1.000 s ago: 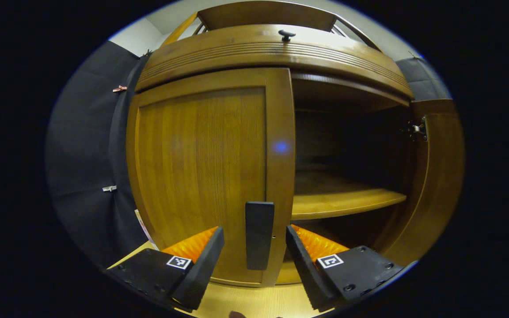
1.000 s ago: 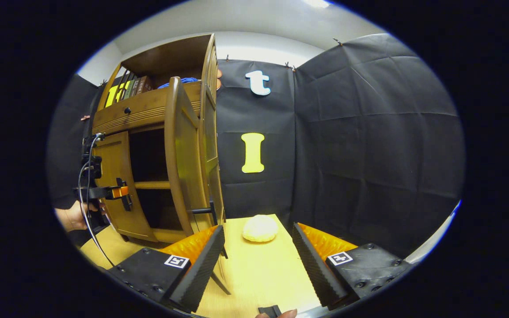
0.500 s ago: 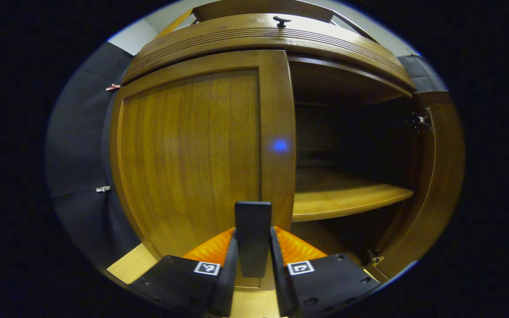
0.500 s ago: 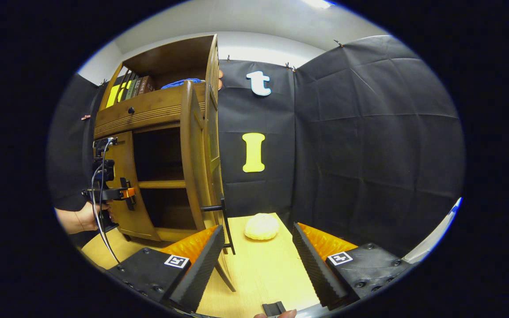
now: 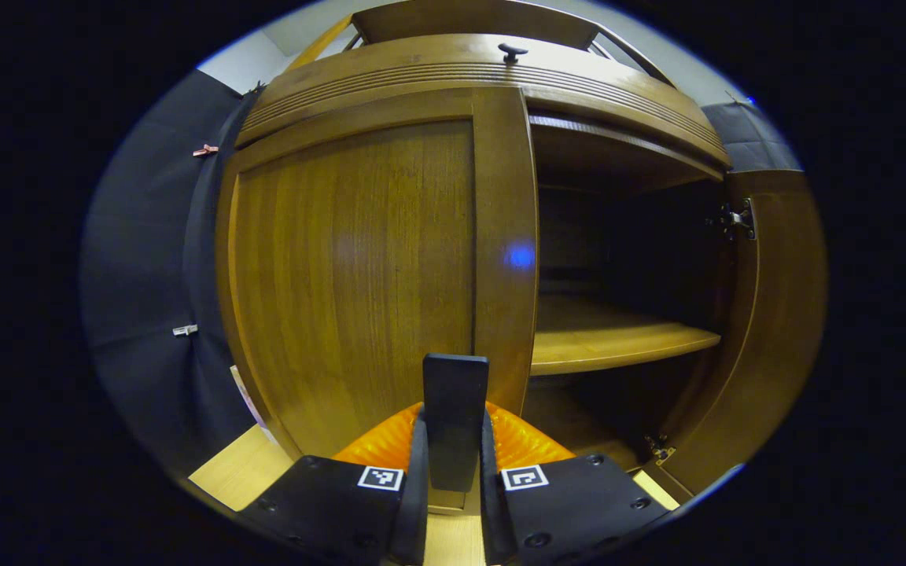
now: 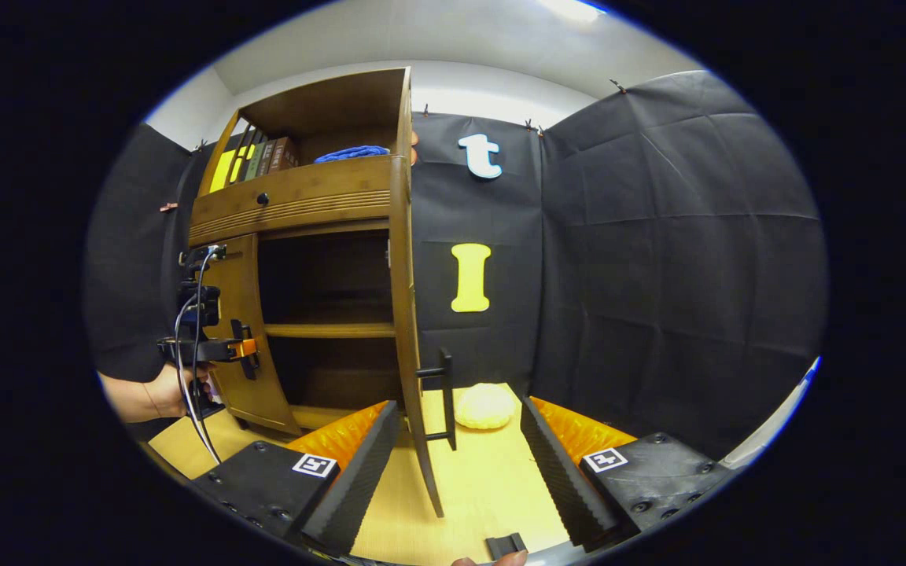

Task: Open the right door of the double-door shoe cabinet with the right hand, and open the left door with the left hand.

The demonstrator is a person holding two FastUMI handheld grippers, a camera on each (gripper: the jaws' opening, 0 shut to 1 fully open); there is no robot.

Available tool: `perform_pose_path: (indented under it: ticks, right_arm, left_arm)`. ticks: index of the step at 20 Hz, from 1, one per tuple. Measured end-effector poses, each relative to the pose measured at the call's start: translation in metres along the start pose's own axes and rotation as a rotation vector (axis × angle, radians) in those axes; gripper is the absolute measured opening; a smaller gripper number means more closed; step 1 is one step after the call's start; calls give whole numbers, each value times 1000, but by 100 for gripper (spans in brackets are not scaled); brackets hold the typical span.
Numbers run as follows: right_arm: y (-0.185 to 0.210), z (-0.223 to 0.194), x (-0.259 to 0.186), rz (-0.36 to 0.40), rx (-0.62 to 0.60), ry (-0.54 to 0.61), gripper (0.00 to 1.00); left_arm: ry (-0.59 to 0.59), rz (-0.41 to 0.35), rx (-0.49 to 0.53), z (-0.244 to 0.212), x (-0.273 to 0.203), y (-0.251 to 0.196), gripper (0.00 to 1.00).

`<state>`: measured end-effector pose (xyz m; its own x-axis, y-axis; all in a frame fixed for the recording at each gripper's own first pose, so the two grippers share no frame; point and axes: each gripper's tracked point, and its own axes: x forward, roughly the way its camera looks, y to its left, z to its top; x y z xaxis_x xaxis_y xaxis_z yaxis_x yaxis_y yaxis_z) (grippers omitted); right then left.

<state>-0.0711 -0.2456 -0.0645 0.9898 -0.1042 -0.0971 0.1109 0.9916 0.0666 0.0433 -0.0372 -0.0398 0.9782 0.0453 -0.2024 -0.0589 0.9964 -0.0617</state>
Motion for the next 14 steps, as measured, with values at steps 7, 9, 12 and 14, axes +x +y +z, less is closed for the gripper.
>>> perform_pose_path:
  ticks: [7,9,12,14]
  right_arm:
    - [57,-5,9,93,-12,-6,100]
    - [73,-8,11,115,-8,-1,92]
    - [95,-13,12,144,-2,6,98]
    - [110,-15,12,163,-3,8,98]
  left_arm:
    - [2,-25,-7,0,2,-3,32]
    - [4,-26,-6,0,1,-2,32]
    - [3,-18,-5,0,0,-2,30]
    - [0,-9,-6,2,0,0,29]
